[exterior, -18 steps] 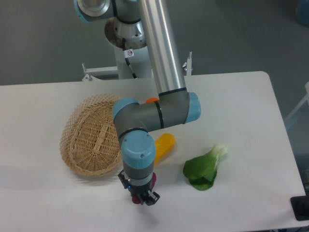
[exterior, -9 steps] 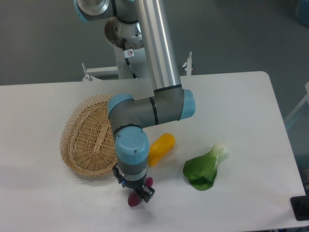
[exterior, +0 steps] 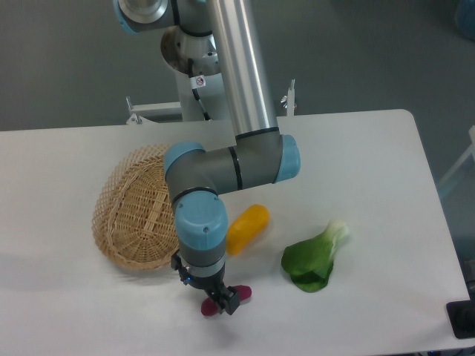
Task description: Place the sweet potato on the table
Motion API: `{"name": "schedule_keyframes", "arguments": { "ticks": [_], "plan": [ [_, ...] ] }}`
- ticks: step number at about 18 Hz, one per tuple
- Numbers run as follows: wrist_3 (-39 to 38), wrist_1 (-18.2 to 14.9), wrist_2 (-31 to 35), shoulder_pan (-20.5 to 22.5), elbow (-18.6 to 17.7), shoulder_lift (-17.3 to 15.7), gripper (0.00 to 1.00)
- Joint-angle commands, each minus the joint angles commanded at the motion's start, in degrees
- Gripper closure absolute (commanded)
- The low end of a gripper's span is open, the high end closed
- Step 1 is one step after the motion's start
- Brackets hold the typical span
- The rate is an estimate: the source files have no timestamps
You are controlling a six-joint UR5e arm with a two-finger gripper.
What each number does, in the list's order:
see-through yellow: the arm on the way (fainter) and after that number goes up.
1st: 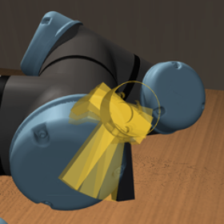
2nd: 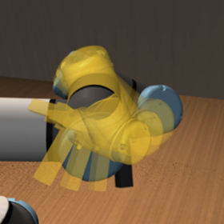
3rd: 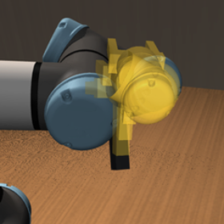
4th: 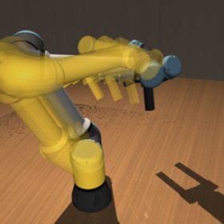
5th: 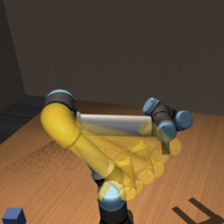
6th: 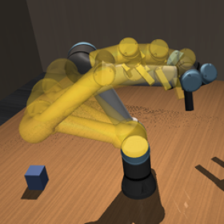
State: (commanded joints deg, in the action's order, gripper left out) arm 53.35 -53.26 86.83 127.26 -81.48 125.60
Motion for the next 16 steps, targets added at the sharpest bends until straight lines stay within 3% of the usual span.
{"name": "schedule_keyframes", "arguments": {
  "ticks": [4, 16],
  "plan": [
    [0.7, 0.1, 0.0, 2.0, 0.5, -0.7, 0.00],
    [17.7, -1.6, -0.1, 12.6, -2.5, -7.2, 0.00]
  ]
}}
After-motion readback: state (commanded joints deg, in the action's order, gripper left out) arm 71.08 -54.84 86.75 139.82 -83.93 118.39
